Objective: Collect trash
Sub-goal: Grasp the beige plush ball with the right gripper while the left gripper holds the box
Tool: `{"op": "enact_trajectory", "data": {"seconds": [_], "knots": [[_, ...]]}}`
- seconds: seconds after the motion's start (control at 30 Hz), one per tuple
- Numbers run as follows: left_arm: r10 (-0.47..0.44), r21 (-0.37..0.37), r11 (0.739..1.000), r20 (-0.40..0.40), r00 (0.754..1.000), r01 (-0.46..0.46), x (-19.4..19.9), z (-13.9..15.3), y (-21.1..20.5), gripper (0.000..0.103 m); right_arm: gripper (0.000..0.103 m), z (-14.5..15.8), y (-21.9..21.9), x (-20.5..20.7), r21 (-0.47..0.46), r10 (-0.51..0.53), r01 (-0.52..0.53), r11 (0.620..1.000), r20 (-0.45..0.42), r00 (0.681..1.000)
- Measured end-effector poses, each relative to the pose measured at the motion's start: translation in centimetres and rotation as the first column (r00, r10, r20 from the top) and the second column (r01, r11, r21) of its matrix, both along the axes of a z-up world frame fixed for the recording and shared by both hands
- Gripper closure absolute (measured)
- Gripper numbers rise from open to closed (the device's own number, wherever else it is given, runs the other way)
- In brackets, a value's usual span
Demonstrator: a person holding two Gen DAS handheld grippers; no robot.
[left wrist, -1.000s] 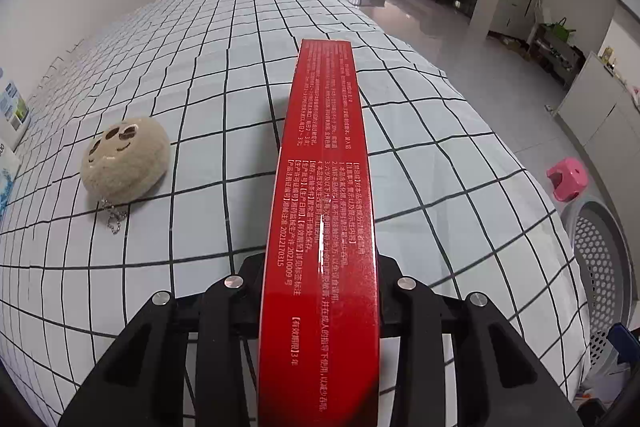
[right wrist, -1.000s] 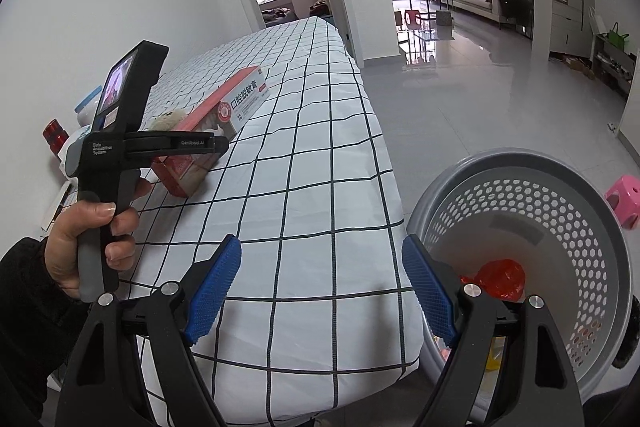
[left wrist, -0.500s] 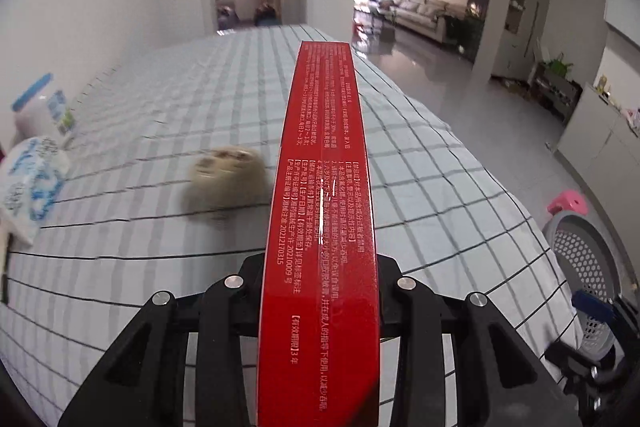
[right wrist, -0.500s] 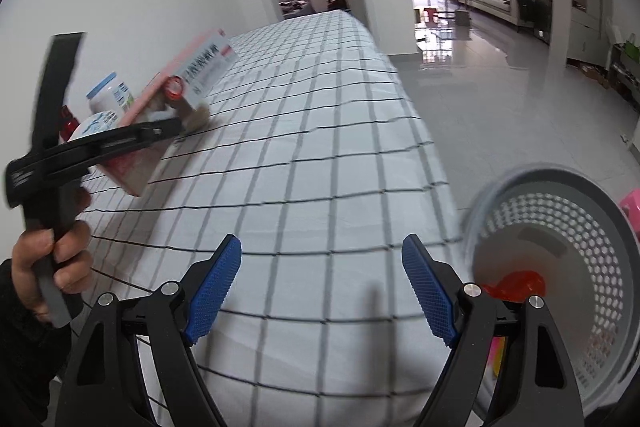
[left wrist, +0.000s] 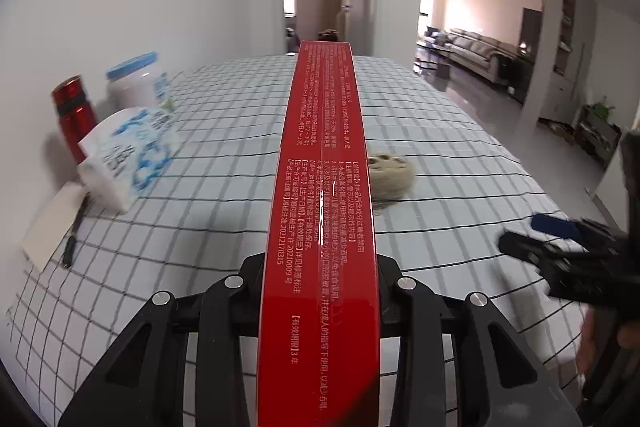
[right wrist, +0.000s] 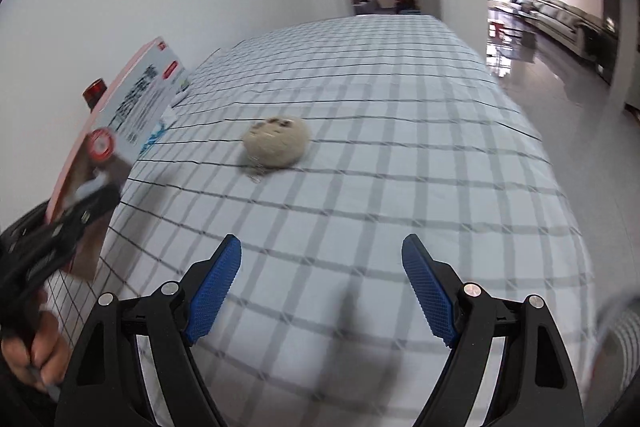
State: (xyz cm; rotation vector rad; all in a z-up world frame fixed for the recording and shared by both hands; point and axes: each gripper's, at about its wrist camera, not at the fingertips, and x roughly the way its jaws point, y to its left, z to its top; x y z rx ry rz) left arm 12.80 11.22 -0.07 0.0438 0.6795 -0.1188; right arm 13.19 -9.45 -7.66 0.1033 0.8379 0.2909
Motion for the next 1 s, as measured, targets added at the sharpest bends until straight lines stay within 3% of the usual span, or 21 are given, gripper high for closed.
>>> {"op": "enact_trajectory", "data": {"seconds": [0.17, 0.47, 0.73, 0.83, 1.0], "knots": [[0.07, 0.0, 0.998, 0.0, 0.998, -0.07, -0.5, -0.7, 2.5, 0.069, 0.024, -0.9, 4.0, 4.8, -0.028, 0.053, -0.054, 0.998, -0.034, 0.998], [0.156, -0.036, 0.987, -0.009, 0.988, -0.156, -1.1, -1.3, 5.8, 0.069, 0.024, -3.3, 7.1, 11.4, -0.07, 0.037, -0.047, 0.996, -0.139, 0.99], [0.156, -0.05, 0.986, -0.038, 0.987, -0.158, -0.8, -2.1, 5.9, 0.069, 0.025, -4.1, 8.5, 13.7, -0.097, 0.036, -0.049, 0.994, -0.131, 0.991], [0.152, -0.046, 0.987, -0.037, 0.988, -0.154, -0.7, -2.1, 6.0, 0.069, 0.039, -3.9, 8.9, 13.5, -0.107, 0.048, -0.06, 0.992, -0.115, 0.992], [0.144, -0.045, 0.988, -0.036, 0.989, -0.146, -0.9, -1.9, 5.8, 0.069, 0.041, -3.2, 8.5, 12.0, -0.103, 0.063, -0.071, 0.992, -0.082, 0.995]]}}
